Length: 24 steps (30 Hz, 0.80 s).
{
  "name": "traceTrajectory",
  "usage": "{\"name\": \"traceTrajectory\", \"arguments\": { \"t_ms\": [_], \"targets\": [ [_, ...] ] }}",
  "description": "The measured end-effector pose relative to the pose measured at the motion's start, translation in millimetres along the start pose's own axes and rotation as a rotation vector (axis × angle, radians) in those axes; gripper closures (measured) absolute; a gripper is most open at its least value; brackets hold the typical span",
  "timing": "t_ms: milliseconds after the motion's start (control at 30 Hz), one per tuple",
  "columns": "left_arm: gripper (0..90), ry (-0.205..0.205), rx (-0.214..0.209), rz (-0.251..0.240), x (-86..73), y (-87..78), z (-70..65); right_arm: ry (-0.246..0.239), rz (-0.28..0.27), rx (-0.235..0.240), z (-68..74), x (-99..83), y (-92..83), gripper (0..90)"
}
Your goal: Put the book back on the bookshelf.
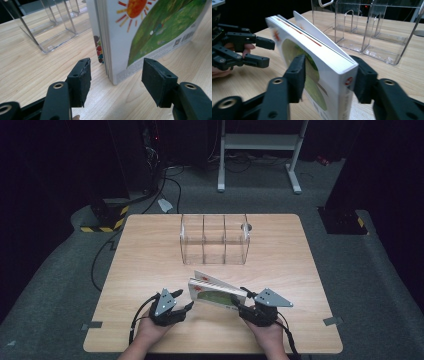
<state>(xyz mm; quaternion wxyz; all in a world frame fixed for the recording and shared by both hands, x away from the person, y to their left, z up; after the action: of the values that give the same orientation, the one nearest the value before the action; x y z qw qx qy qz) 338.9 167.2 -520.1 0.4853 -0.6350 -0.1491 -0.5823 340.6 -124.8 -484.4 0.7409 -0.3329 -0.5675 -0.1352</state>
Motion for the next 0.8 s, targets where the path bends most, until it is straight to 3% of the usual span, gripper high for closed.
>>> {"name": "traceTrajectory", "arguments": {
  "t_ms": [133, 267, 367, 433, 567, 600, 667, 767, 800],
  "targets": [
    [40.6, -0.011, 0.016, 0.009, -3.4, -4.1, 3.7, -0.03, -0.018, -0.002, 4.6, -4.0, -4.2, 71.1],
    [41.0, -0.021, 0.029, 0.017, -6.9, -7.8, 7.5, -0.011, -0.029, 0.003, 3.6, -5.8, -6.7, 73.9],
    [41.4, -0.03, 0.038, 0.019, -8.6, -9.7, 10.2, -0.029, -0.028, -0.005, 4.4, -5.4, -8.0, 74.2],
    [41.4, -0.038, 0.045, 0.025, -10.5, -10.7, 13.4, -0.059, -0.022, -0.038, 6.9, -5.7, -10.8, 74.3],
    [40.8, -0.049, 0.077, 0.048, -15.8, -10.6, 21.1, -0.051, -0.022, -0.076, 5.8, -6.8, -16.9, 74.3],
    [40.2, -0.052, 0.117, 0.071, -18.2, -9.7, 26.3, -0.05, -0.023, -0.11, 4.1, -7.8, -21.8, 74.3],
    [39.8, -0.082, 0.138, 0.082, -20.8, -9.3, 32.1, -0.04, -0.025, -0.133, 1.5, -8.8, -26.9, 74.3],
    [38.5, -0.091, 0.159, 0.094, -22.1, -8.3, 37.2, -0.036, -0.023, -0.171, -1.4, -11.2, -36.2, 74.2],
    [37.8, -0.094, 0.184, 0.122, -24.2, -6.2, 41.3, -0.037, -0.024, -0.183, -2.5, -12.4, -39.0, 74.3]
  ]
}}
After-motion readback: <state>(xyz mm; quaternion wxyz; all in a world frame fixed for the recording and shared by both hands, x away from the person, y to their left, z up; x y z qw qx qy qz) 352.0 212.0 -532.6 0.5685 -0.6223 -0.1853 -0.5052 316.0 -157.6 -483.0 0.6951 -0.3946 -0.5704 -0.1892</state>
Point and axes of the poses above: each handheld gripper's, and its own axes: y roughly forward along the jaws, x roughly out of its top, z roughly to its left, the point moved 3 cm from there along y, roughly forward along the jaws, and after that the axes turned 6 degrees about x, right-handed, at the moved point
